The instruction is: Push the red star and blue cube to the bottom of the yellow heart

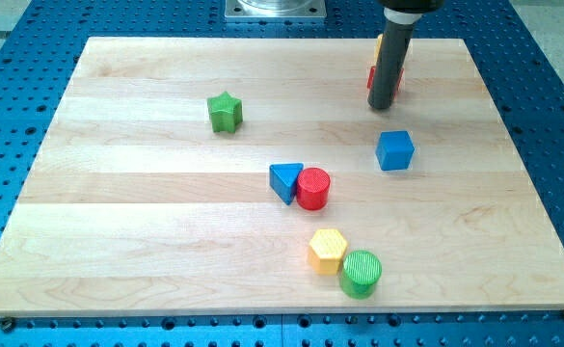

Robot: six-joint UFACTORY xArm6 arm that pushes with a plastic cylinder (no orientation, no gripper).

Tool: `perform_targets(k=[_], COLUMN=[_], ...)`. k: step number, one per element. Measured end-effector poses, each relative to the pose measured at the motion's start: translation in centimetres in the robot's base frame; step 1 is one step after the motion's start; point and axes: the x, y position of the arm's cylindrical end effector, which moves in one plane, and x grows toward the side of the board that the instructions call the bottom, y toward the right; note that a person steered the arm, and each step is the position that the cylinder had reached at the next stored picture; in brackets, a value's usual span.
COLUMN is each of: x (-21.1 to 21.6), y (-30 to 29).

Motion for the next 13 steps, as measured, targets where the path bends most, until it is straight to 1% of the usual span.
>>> perform_targets(k=[2,4,5,6,7,8,9,10,11,12,13], x=[-2.7,0.5,2.2,7.8,11.9,10.7,11.1,13.9,8.9,5.4,5.4], y=[3.8,-3.2,5.2,11.1,4.1,-0.2,-0.6,-2.1,-3.1,-3.4,-10.3])
